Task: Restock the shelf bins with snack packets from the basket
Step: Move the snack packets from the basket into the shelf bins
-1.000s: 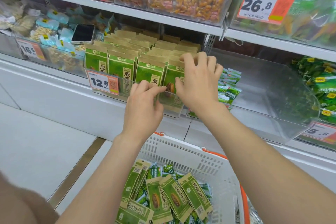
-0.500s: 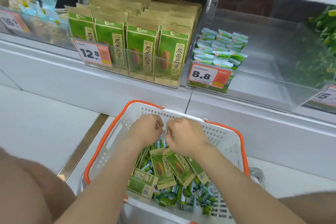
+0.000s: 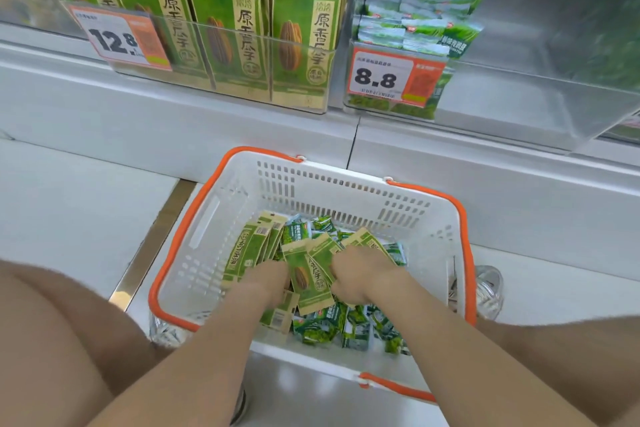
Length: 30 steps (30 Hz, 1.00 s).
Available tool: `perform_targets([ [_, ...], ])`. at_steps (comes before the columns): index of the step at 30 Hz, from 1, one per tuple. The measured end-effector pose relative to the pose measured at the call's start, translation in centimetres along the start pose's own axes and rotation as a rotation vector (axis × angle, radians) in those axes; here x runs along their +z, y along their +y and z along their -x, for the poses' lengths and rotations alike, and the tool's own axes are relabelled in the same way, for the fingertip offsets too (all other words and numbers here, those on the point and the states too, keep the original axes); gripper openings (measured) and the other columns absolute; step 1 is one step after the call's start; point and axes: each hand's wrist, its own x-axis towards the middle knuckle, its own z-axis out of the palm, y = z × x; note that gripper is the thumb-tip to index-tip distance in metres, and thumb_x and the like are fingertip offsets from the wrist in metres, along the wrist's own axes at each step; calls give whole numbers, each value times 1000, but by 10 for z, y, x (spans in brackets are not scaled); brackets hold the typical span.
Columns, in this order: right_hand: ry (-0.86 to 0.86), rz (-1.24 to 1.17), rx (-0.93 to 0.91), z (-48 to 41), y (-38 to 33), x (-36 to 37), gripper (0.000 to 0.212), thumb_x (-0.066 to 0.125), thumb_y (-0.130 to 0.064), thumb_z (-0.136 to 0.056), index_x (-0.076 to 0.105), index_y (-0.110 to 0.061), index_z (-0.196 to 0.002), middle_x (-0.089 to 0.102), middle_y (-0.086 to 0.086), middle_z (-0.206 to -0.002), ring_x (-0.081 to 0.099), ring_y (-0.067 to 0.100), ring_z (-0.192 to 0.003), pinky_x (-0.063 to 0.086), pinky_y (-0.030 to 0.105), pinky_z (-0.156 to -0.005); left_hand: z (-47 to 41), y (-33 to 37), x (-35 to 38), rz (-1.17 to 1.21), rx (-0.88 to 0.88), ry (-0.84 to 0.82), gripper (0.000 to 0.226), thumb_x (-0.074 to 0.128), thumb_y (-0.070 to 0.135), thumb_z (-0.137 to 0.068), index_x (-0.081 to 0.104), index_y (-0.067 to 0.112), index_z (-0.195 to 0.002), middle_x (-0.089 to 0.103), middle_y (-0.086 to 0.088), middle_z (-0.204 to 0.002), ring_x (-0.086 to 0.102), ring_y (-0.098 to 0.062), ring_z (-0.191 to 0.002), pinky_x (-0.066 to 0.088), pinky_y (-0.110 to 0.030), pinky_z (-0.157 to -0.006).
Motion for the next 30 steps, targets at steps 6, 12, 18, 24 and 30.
perform_targets([
  [6,-26,19,-34,-5,-8,-4,18,50,-18,-101,56,-10,-86,56,6,-81,54,20,-64,45,32,-54,-4,-9,-13,106,52,-23,20,74,14,-94,68,31,-85,71,8,-100,67,-12,-91,57,-37,-94],
  [12,188,-62,-74,-7,-4,-10,27,65,-7,-89,44,-17,-103,52,3,-98,54,25,-89,44,35,-66,4,-5,-49,606,203,113,13,68,18,-99,68,23,-88,73,4,-92,69,-19,-92,56,-42,-88],
  [18,555,-52,-64,4,2,-7,92,79,-1,-66,32,-31,-139,29,8,-147,38,31,-132,49,45,-102,28,11,-92,1095,166,435,4,71,29,-100,70,25,-100,76,-8,-90,72,-36,-81,59,-50,-77],
  [24,789,40,-240,19,-4,-25,89,87,-23,-71,43,-27,-149,39,10,-155,34,31,-144,33,49,-119,48,19,-125,1513,10,338,25,70,8,-99,63,13,-122,76,-18,-104,76,-28,-77,60,-35,-57],
  [30,815,-747,-85,30,-12,-62,35,72,-49,-92,51,-36,-118,74,-11,-99,69,9,-78,59,39,-69,69,13,-142,1377,127,241,30,58,54,-101,74,34,-118,64,6,-134,60,-19,-123,49,-49,-105],
])
